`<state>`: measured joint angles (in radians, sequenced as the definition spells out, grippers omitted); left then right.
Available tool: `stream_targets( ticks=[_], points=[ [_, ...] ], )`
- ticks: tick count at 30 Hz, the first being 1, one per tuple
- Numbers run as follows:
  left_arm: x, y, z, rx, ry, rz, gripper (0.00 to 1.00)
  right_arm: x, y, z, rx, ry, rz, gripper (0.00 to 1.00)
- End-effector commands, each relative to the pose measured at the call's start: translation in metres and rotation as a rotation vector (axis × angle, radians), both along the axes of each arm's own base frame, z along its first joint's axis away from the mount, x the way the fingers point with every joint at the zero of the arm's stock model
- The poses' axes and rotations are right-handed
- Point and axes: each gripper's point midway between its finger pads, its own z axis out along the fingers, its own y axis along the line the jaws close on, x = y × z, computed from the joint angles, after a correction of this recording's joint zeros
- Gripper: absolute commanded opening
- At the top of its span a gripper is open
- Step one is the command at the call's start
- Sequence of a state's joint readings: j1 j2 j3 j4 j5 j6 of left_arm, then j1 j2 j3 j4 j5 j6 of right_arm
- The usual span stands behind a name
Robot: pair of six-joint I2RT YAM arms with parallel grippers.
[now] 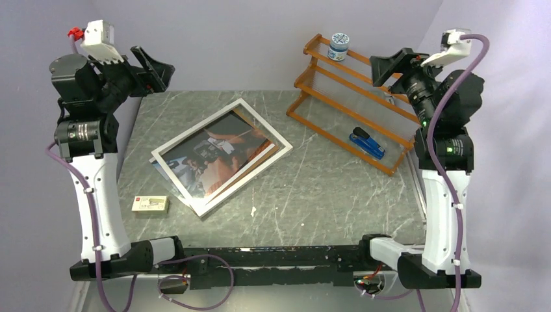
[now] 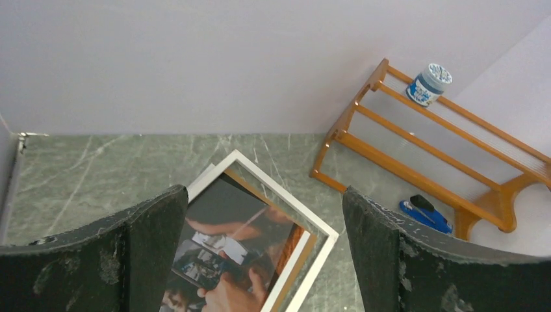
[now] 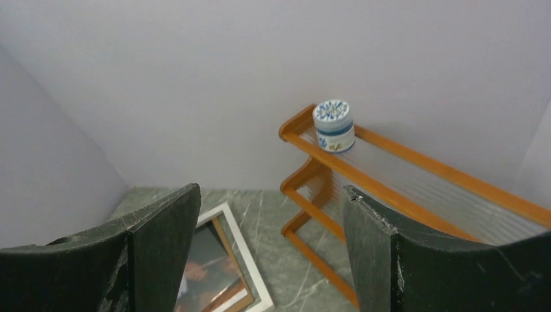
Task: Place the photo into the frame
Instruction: Turn over the photo frame at the center of the board.
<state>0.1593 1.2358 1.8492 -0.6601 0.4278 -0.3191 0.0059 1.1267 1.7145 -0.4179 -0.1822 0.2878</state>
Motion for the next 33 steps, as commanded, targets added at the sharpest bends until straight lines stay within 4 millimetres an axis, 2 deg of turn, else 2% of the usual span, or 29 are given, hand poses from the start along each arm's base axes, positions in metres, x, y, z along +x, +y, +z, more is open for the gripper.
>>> stream_targets(
  ticks=[1,4,6,9,12,14,16,19,20,22,26,29,33],
  points=[
    [0.009,-0.008,-0.007,-0.023,-0.002,-0.059,0.94,0.011,0.016,-0.017,0.012,0.033,0.093,0.83],
    [0.017,-0.009,-0.029,-0.033,0.049,-0.072,0.94,0.016,0.027,-0.027,0.039,0.051,0.151,0.83],
    [0.023,-0.010,-0.049,-0.051,0.114,-0.084,0.94,0.014,0.042,-0.033,0.031,0.019,0.236,0.85],
    [0.030,-0.019,-0.076,-0.079,0.193,-0.150,0.94,0.016,0.055,-0.058,0.023,0.012,0.291,0.87],
    [0.038,-0.030,-0.102,-0.084,0.255,-0.189,0.94,0.027,0.059,-0.081,0.016,0.089,0.285,0.87],
    [0.044,-0.042,-0.125,-0.072,0.305,-0.201,0.93,0.034,0.064,-0.096,-0.001,0.140,0.293,0.86],
    [0.048,-0.067,-0.154,-0.046,0.375,-0.251,0.92,0.038,0.073,-0.111,-0.007,0.183,0.309,0.84],
    [0.046,-0.107,-0.205,0.011,0.546,-0.335,0.83,0.043,0.089,-0.145,0.002,0.281,0.323,0.81],
    [0.047,-0.119,-0.232,0.029,0.638,-0.362,0.78,0.044,0.094,-0.157,0.006,0.320,0.323,0.81],
    [0.042,-0.138,-0.270,0.072,0.759,-0.391,0.71,0.046,0.104,-0.183,0.024,0.400,0.320,0.80],
    [0.018,-0.177,-0.323,0.196,0.848,-0.514,0.69,0.041,0.118,-0.244,0.074,0.581,0.318,0.77],
    [0.006,-0.186,-0.361,0.256,0.898,-0.560,0.69,0.036,0.117,-0.287,0.120,0.713,0.273,0.75],
    [0.001,-0.190,-0.395,0.285,0.958,-0.603,0.69,0.031,0.113,-0.330,0.175,0.848,0.211,0.74]
  ],
)
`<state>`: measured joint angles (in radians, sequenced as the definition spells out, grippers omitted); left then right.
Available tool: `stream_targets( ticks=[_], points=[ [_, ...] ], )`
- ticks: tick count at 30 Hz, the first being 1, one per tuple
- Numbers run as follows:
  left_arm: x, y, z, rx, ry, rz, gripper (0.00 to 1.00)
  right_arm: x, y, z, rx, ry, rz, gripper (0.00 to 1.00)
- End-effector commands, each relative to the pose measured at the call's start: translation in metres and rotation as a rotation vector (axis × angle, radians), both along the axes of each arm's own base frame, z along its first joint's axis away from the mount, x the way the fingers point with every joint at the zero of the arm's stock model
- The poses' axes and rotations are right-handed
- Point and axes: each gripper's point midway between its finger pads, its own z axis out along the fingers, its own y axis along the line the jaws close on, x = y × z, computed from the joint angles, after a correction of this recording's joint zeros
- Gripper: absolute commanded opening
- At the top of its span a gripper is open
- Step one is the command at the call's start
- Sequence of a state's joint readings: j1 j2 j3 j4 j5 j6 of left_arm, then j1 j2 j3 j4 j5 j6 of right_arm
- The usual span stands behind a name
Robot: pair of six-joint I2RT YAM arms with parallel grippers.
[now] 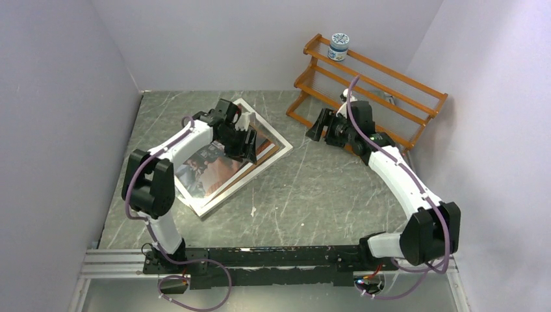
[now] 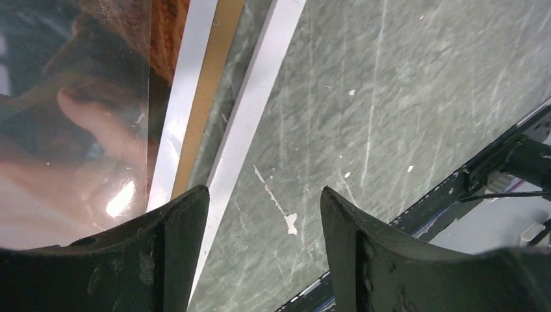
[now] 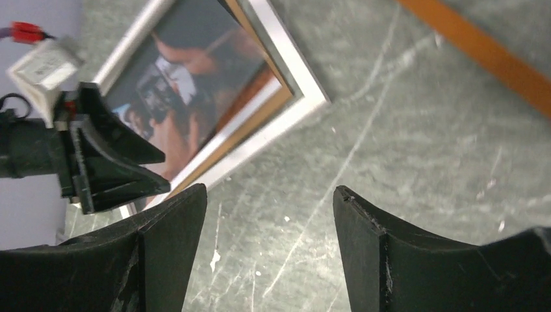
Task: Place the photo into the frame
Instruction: Turn over the photo frame at the center of the board.
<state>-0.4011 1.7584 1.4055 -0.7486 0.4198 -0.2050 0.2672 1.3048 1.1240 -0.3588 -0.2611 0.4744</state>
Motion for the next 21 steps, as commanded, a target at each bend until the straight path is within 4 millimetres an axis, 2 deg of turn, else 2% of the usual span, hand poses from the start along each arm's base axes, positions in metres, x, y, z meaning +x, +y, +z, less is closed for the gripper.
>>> stream_targets(
  ticks=[1,8,15,18,21],
  points=[
    [0.007,0.001,-0.020,0.032,-0.033,-0.085,0.68,-0.004,-0.005,-0.027,0.042,0.119,-0.106,0.74],
    [-0.008,-0.013,-0.058,0.075,0.035,-0.137,0.61,-0.013,0.001,-0.067,0.078,0.233,-0.119,0.73],
    [-0.014,-0.011,-0.082,0.208,0.024,-0.113,0.62,-0.020,-0.002,-0.092,0.068,0.302,-0.139,0.71],
    [-0.015,-0.010,-0.092,0.247,0.024,-0.091,0.58,-0.025,-0.004,-0.101,0.066,0.322,-0.151,0.71],
    [-0.016,-0.004,-0.101,0.389,-0.007,-0.075,0.53,-0.030,-0.004,-0.105,0.071,0.331,-0.154,0.71]
  ],
)
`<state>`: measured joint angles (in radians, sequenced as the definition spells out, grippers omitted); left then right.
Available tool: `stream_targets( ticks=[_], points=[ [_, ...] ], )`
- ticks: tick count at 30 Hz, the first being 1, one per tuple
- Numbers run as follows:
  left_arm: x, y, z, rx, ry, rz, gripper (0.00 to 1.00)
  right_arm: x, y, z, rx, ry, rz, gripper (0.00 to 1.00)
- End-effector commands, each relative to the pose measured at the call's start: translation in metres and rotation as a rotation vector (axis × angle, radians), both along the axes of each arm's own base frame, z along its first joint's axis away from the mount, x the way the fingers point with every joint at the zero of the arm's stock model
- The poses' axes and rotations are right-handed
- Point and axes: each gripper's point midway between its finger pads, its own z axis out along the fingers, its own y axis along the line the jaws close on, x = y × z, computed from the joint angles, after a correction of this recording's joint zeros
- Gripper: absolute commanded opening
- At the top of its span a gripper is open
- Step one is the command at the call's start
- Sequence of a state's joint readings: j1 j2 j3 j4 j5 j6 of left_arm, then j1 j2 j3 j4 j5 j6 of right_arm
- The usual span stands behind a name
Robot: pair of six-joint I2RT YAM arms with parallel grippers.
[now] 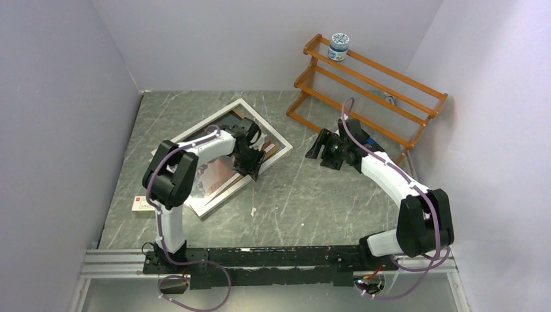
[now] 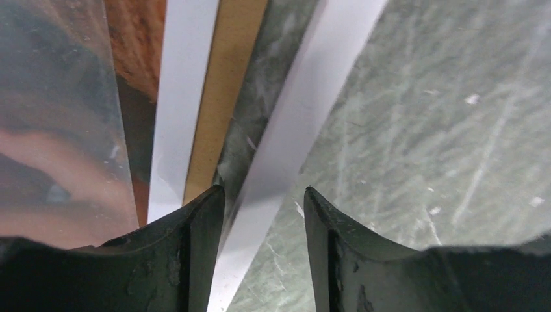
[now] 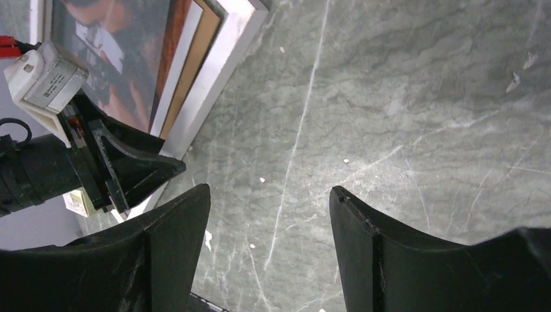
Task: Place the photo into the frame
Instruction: Turn over the photo frame at the center of the board.
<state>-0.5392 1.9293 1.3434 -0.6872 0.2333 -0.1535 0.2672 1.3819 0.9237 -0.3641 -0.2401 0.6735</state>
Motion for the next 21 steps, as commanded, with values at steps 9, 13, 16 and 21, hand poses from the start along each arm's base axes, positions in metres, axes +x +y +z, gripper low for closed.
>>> stream_targets(
  ticks=[9,13,16,21],
  points=[
    [-0.009,0.008,-0.029,0.272,-0.073,0.024,0.35,-0.010,-0.003,-0.002,0.025,-0.023,-0.034,0.71],
    [-0.004,-0.002,-0.010,0.225,-0.093,0.024,0.15,-0.014,-0.002,0.001,0.041,-0.029,-0.034,0.71],
    [0.003,-0.010,0.012,0.196,-0.116,-0.005,0.03,-0.015,0.003,0.009,0.074,-0.043,-0.023,0.72],
    [0.023,-0.013,0.052,0.189,-0.186,-0.043,0.03,-0.013,0.016,0.025,0.162,-0.065,-0.008,0.78]
  ],
)
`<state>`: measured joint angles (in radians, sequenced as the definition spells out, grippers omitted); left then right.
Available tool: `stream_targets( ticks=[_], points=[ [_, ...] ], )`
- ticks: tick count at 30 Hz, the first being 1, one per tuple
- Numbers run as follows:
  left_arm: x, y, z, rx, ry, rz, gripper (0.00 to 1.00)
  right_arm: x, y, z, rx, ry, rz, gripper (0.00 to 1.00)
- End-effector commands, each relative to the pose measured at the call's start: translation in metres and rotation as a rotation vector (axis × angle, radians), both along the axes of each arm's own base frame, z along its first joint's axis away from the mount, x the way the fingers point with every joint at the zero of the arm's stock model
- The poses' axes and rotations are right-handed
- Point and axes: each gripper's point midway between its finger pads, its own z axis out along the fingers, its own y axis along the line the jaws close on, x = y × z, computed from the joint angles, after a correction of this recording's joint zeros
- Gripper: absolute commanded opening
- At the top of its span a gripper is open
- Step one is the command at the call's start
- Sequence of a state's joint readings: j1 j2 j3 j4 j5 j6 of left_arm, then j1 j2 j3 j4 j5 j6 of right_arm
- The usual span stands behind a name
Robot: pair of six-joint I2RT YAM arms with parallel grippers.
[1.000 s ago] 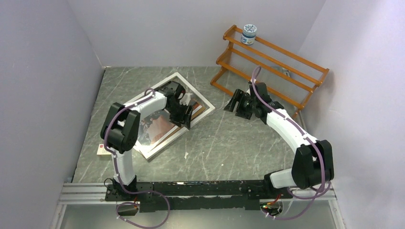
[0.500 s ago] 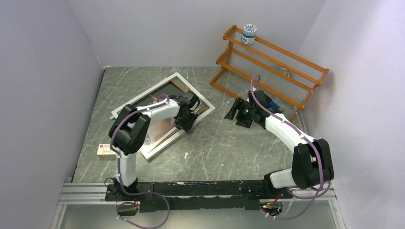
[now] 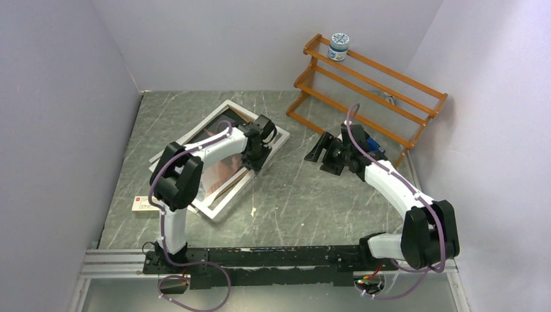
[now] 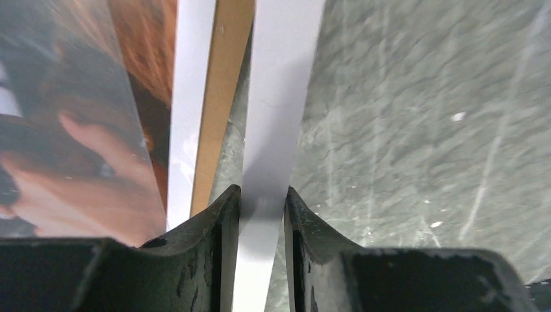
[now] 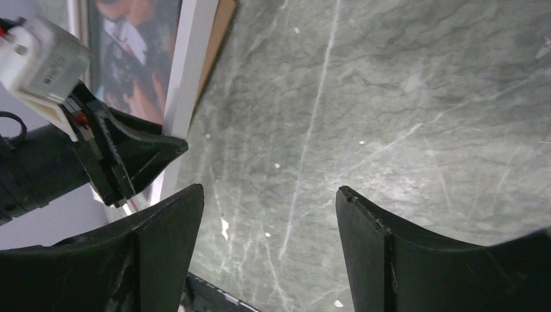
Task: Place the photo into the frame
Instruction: Turn over the photo frame at the center of the board.
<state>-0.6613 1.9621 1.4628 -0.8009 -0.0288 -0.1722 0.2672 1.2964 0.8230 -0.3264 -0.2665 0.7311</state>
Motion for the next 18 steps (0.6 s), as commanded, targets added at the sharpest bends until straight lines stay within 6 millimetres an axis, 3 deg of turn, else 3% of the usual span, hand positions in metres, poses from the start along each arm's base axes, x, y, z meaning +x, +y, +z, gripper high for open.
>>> stream_targets(
  ticks=[1,9,14,18],
  points=[
    [0.024,-0.005,0.050,-0.019,-0.099,-0.023,0.03,0.007,0.018,0.031,0.123,-0.080,0.012,0.80],
    [0.059,0.021,0.137,0.003,-0.281,0.027,0.03,0.007,0.054,0.068,0.254,-0.168,0.078,0.90],
    [0.063,0.021,0.192,-0.166,-0.307,0.088,0.03,0.008,0.084,0.105,0.371,-0.253,0.162,0.91],
    [0.072,0.022,0.223,-0.272,-0.322,0.155,0.02,0.007,0.111,0.134,0.504,-0.310,0.224,0.92]
  ],
)
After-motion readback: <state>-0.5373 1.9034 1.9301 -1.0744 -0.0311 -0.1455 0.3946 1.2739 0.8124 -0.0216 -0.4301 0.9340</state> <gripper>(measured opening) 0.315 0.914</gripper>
